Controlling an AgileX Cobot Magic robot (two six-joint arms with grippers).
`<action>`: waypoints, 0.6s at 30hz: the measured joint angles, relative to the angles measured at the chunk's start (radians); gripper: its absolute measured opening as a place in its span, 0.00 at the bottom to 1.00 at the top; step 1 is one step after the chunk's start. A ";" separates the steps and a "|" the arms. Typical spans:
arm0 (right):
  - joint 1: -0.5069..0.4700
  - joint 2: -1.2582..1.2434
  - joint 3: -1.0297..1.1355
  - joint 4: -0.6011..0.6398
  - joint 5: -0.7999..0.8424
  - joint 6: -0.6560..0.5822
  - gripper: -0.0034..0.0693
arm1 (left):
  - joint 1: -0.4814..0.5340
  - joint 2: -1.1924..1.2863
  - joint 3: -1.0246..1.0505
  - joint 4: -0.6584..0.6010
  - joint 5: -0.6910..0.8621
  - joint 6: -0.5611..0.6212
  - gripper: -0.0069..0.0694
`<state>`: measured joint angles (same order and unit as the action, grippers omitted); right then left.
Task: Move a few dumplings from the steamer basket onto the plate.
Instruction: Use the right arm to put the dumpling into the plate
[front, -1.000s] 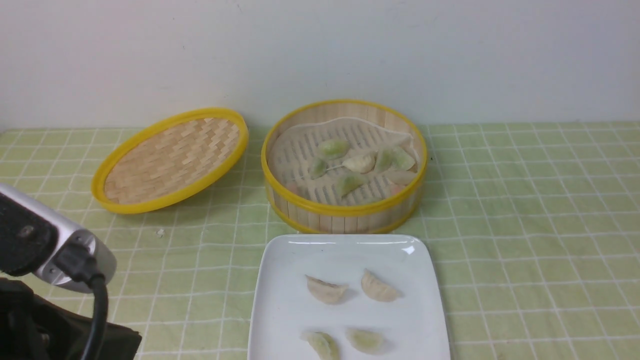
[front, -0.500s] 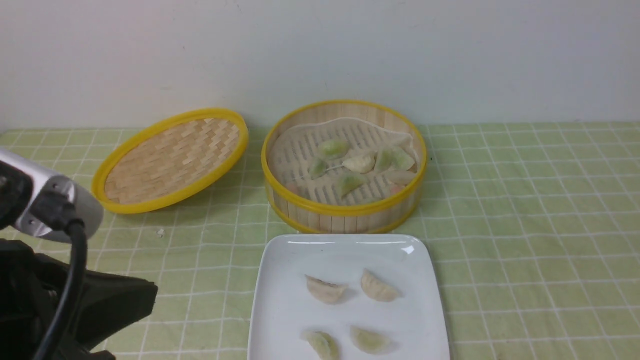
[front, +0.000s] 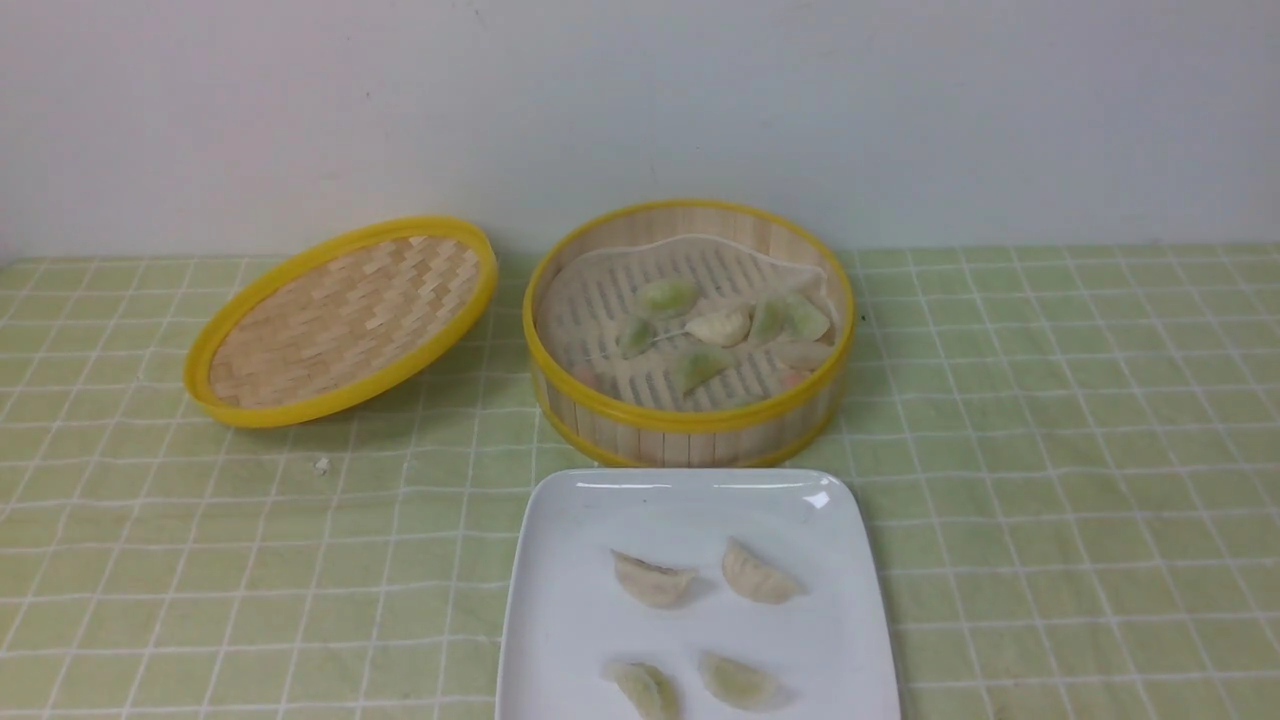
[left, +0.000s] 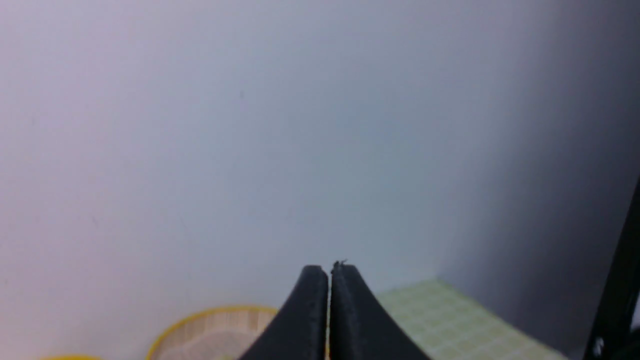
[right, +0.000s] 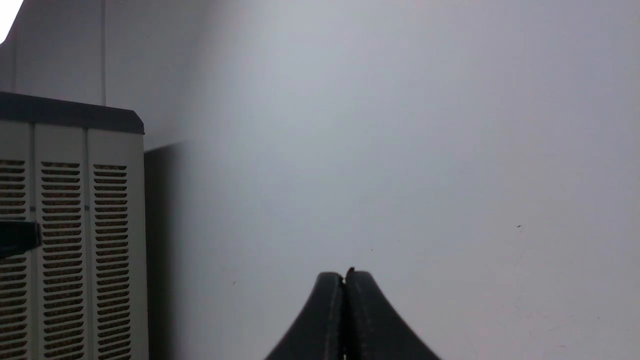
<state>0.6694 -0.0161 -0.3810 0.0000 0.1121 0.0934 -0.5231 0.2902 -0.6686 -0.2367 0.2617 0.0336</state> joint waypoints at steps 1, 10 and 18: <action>0.000 0.000 0.000 0.000 0.000 0.001 0.03 | 0.000 -0.003 0.006 -0.003 -0.022 0.000 0.08; 0.000 0.000 0.000 0.000 -0.001 0.003 0.03 | 0.000 -0.007 0.011 -0.015 -0.057 0.002 0.08; 0.000 0.000 0.000 0.000 -0.001 0.003 0.03 | 0.000 -0.010 0.011 -0.015 -0.057 0.046 0.08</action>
<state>0.6694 -0.0161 -0.3810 0.0000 0.1112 0.0964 -0.5231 0.2807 -0.6575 -0.2514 0.2045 0.0794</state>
